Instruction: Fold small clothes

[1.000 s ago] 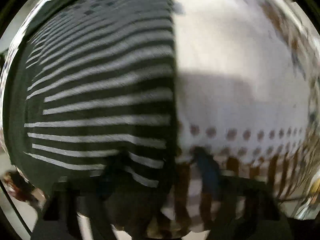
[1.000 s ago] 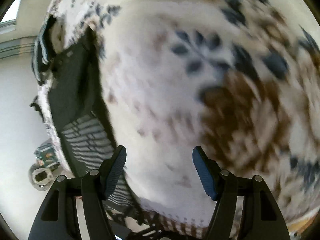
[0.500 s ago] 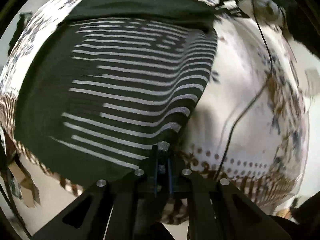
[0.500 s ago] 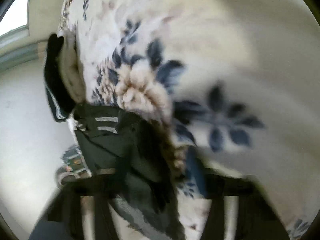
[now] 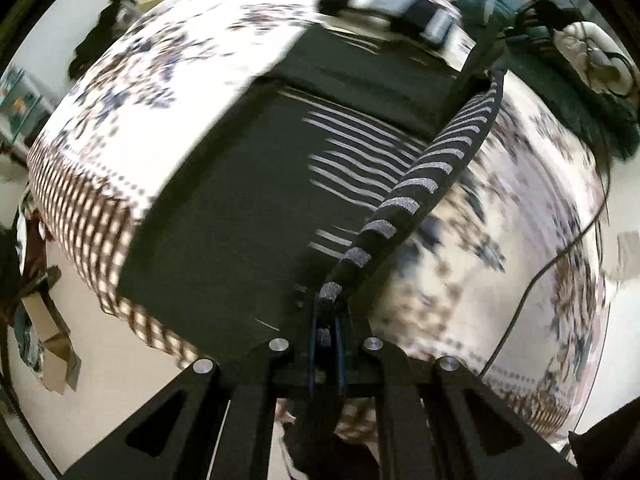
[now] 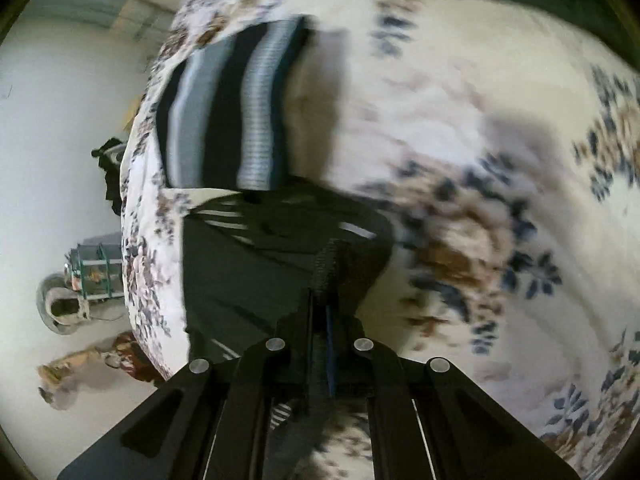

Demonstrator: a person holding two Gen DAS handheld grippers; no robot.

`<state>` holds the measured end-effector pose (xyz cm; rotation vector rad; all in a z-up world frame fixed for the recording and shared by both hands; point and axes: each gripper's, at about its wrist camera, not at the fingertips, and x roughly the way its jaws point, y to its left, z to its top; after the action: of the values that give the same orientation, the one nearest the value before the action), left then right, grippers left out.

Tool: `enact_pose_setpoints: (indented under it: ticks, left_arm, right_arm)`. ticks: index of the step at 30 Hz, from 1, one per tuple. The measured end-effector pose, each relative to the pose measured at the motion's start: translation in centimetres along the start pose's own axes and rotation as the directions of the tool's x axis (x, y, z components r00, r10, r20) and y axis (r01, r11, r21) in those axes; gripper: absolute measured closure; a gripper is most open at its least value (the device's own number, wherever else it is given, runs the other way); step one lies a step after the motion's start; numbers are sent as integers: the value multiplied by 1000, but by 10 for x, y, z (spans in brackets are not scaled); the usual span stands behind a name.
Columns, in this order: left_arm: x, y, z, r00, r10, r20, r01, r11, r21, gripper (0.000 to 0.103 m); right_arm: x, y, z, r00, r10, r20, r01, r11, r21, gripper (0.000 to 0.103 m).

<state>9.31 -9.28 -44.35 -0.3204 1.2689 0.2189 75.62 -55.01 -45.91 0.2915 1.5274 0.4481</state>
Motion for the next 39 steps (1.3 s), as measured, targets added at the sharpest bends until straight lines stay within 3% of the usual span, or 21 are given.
enact_pose_setpoints:
  ticks: [3,7,12,18,21,23,25,26,28,30,32,34,35,37,39]
  left_arm:
    - [9,52,13,999,-33,7,33,996,-82,98]
    - [35,117,26,994,-111,-3,108,976,-191,98]
    - [74,171,34,979,-199,-42,180,946,-270,98]
    - [98,211,35,963,-265,-53,230,907,-352,98]
    - [112,227,33,939,-331,-88,275,881,-385,92]
    - [119,237,26,936,-317,-154,236,889,-393,80]
    - [117,253,6,941,-268,-209,176,910,-375,77]
    - [115,263,-4,943,-246,-222,148,912,-382,73]
    - [108,288,-27,948,-185,-258,69,913,-402,75]
    - [100,313,-48,947,-145,-285,7,901,-434,75]
    - [89,321,-53,953,-140,-269,0,887,-462,75]
    - [73,315,-49,963,-180,-199,64,875,-479,67]
    - [67,308,-44,966,-193,-169,93,876,-473,52]
    - [58,281,-30,964,-249,-94,185,880,-438,33]
    - [61,255,-18,961,-263,-91,210,899,-385,33]
  right_arm:
    - [12,69,7,998,-61,22,62,996,-57,98]
    - [58,159,21,988,-149,38,152,982,-108,98]
    - [145,244,45,954,-296,32,298,940,-167,98]
    - [249,302,57,907,-421,17,412,879,-240,98]
    - [292,309,59,880,-475,-11,459,855,-244,98]
    - [309,305,58,882,-468,-57,447,868,-215,95]
    - [308,303,51,900,-432,-55,412,886,-214,86]
    - [303,304,43,909,-413,-48,393,891,-227,82]
    - [290,300,19,935,-347,-75,318,913,-257,62]
    - [274,289,-12,947,-303,-104,267,926,-266,55]
    - [256,272,-52,954,-267,-133,223,935,-276,52]
    - [239,253,-93,958,-239,-156,192,944,-269,50]
    - [230,239,-118,961,-220,-169,173,951,-255,49]
    - [219,215,-168,962,-197,-190,153,962,-226,44]
    - [212,182,-221,959,-180,-217,144,975,-169,44]
